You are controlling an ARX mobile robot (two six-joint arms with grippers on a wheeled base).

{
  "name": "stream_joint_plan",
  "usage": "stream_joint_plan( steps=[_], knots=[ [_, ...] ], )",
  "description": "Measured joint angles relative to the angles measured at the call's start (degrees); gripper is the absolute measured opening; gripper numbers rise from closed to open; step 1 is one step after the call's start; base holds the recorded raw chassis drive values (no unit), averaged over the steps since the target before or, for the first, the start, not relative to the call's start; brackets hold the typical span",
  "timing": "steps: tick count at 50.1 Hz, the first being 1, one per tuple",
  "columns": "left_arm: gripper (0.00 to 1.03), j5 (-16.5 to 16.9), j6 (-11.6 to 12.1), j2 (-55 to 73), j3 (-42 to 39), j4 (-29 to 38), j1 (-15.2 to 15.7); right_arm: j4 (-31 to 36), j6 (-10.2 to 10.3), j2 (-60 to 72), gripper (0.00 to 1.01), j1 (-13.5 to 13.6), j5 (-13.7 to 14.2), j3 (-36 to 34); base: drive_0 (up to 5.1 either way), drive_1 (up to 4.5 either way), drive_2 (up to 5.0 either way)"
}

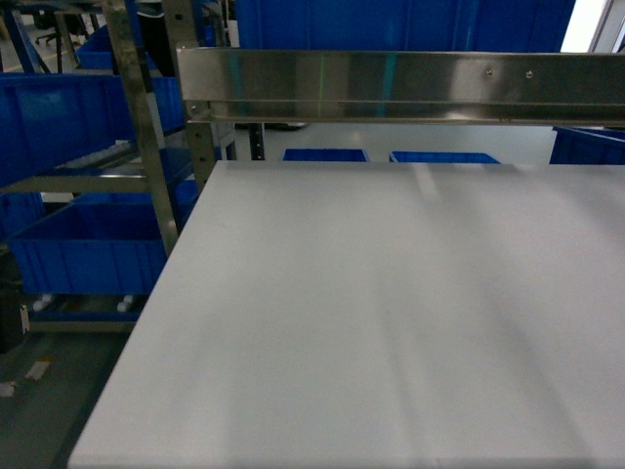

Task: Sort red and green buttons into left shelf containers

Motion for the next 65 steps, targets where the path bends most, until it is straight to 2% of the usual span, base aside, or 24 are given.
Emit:
stream_joint_plan(
  steps=[65],
  knots=[
    [0.38,0.02,0.0,0.02,0.0,-0.07,0.0,0.07,0.0,0.0,0.26,0.0,0.0,-0.07,-5.0,2.44,2.4]
  ],
)
